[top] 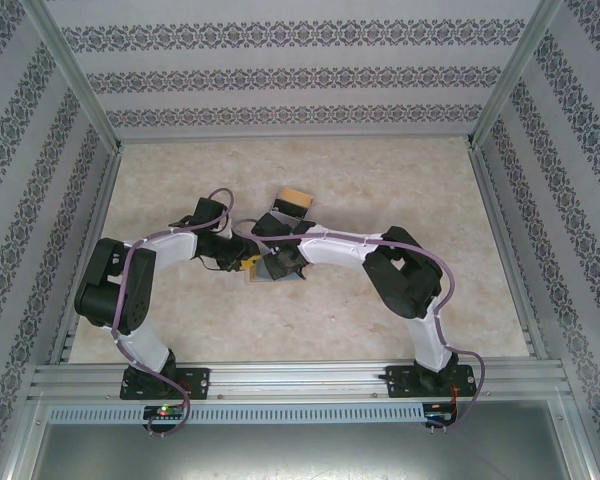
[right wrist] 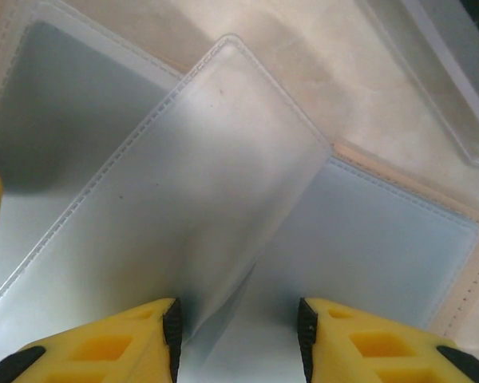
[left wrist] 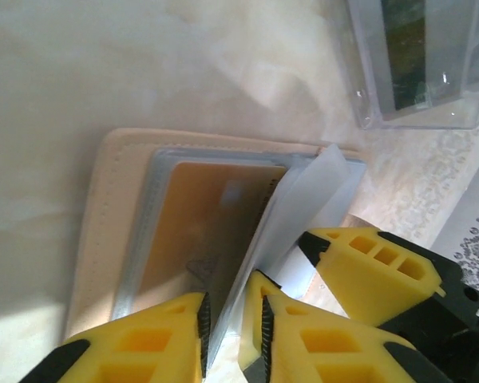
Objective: Take the credit cards out of the card holder
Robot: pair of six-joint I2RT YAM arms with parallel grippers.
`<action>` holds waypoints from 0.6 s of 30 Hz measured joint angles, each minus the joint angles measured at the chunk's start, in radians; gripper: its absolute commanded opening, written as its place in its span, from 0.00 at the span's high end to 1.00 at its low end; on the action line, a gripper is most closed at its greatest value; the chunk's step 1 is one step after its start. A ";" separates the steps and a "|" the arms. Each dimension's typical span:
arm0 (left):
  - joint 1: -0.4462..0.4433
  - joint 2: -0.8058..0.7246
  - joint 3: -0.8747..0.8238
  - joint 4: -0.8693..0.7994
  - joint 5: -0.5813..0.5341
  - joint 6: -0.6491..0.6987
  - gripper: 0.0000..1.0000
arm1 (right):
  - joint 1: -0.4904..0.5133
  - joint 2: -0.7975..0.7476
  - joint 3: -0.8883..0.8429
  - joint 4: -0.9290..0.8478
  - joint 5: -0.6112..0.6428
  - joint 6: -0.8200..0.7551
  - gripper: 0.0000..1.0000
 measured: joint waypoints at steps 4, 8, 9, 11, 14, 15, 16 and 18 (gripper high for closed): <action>-0.013 0.000 0.000 0.034 0.033 -0.012 0.79 | -0.034 -0.050 -0.038 0.012 -0.071 0.006 0.49; -0.036 0.000 0.004 0.060 0.055 -0.030 0.76 | -0.080 -0.169 -0.089 0.020 -0.118 0.032 0.47; -0.044 0.000 0.008 0.067 0.060 -0.035 0.75 | -0.092 -0.208 -0.104 0.031 -0.126 0.044 0.46; -0.063 0.000 0.021 0.077 0.068 -0.048 0.73 | -0.113 -0.283 -0.142 0.060 -0.132 0.069 0.46; -0.094 0.000 0.045 0.099 0.077 -0.067 0.65 | -0.141 -0.375 -0.206 0.097 -0.132 0.104 0.45; -0.105 0.001 0.053 0.108 0.080 -0.074 0.62 | -0.148 -0.396 -0.224 0.105 -0.130 0.113 0.45; -0.116 0.004 0.061 0.117 0.083 -0.081 0.60 | -0.156 -0.413 -0.242 0.117 -0.127 0.124 0.45; -0.135 0.013 0.077 0.133 0.087 -0.094 0.56 | -0.169 -0.435 -0.270 0.130 -0.122 0.137 0.45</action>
